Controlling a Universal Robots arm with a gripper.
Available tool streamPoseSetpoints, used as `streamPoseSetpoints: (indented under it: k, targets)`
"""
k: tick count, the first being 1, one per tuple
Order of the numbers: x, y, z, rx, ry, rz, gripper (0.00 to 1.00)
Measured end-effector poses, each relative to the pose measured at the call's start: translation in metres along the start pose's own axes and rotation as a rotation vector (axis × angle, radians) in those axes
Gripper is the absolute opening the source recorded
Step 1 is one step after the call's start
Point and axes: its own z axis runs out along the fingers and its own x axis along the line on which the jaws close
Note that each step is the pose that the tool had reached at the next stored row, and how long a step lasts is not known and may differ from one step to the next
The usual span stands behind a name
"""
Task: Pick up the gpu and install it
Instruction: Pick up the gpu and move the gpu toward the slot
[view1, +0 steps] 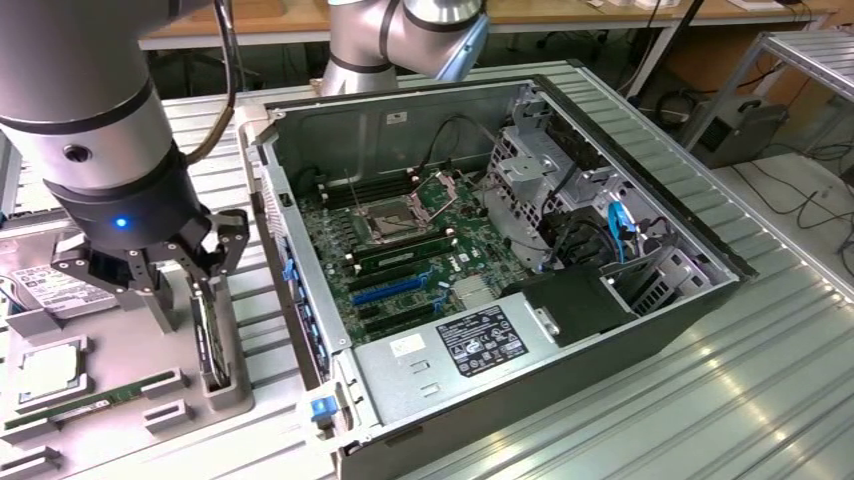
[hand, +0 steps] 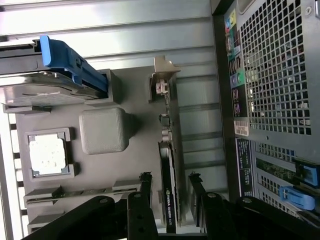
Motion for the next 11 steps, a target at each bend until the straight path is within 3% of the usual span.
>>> streamPoseSetpoints:
  k: [11]
  targets:
    - [0.002,-0.0011,0.0233,-0.0004,-0.0046,0.001,0.42]
